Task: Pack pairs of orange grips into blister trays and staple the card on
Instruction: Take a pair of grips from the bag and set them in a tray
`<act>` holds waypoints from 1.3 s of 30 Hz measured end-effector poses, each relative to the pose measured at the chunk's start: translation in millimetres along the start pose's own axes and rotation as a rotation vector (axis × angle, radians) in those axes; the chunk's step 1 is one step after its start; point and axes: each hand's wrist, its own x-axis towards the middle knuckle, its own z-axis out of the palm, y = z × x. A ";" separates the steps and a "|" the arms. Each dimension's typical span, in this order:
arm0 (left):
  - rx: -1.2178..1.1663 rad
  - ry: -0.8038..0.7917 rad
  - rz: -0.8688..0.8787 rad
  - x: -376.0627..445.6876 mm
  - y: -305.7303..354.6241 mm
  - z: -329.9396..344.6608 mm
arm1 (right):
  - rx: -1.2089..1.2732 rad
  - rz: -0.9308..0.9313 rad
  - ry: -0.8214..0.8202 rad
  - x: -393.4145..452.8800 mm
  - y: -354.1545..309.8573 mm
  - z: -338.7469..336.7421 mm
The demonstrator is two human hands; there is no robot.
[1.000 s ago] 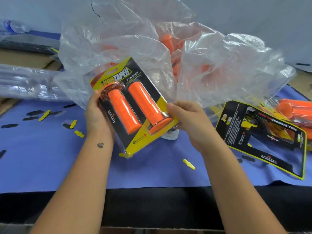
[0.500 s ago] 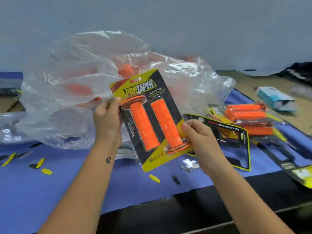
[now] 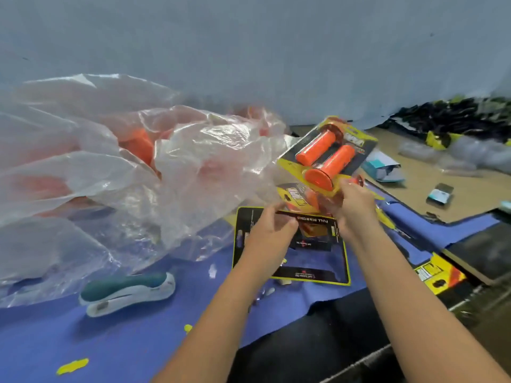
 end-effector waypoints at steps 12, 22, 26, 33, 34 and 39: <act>0.188 0.108 0.240 -33.9 -34.0 -30.4 | -0.495 -0.387 -0.055 -94.5 76.6 57.1; 0.027 0.716 0.162 -77.2 -32.0 -164.3 | -0.454 -0.544 -0.394 -191.2 135.1 176.5; 0.002 1.006 0.128 -100.4 -28.7 -221.7 | -0.384 -0.517 -0.600 -232.8 150.0 215.7; 0.100 1.371 -0.124 -142.5 -50.0 -306.9 | -0.646 -0.121 -1.169 -264.6 193.8 256.2; 0.168 1.321 -0.188 -146.2 -55.6 -315.6 | -0.657 -0.056 -1.185 -257.3 198.9 262.1; 0.533 1.330 -0.192 -148.4 -65.4 -343.7 | -0.626 -0.158 -0.935 -196.3 204.7 277.2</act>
